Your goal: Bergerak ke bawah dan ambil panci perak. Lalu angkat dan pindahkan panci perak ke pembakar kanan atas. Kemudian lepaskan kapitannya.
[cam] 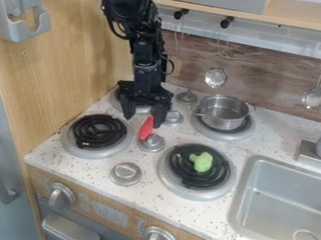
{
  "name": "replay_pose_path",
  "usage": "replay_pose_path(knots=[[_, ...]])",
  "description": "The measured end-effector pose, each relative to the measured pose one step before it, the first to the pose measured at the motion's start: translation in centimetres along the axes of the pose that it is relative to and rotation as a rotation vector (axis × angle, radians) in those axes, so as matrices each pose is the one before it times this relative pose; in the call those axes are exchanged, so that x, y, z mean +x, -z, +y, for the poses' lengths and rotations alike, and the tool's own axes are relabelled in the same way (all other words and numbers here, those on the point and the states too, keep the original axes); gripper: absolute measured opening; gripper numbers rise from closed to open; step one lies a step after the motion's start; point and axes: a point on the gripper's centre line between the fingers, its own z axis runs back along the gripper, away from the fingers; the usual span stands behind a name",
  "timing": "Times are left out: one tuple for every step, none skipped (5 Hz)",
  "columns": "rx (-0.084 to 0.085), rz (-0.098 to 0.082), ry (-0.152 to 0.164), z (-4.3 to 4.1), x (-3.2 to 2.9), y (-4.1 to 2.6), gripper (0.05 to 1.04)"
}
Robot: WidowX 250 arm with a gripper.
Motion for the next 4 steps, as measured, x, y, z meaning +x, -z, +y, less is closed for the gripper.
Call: replay_pose_path(knots=[[-0.0083, 0.05, 0.0068, -0.276, -0.763, 1.799, 0.998], [-0.0011, 0.0143, 0.0482, -1.061, 0.005, 0.465, 0.998], [-0.0228, -0.0493, 0.1035, -2.479, 1.092, 0.01, 0.998], [-0.0172, -0.0547, 0.1422, -3.334, 2.152, -0.929, 0.998]])
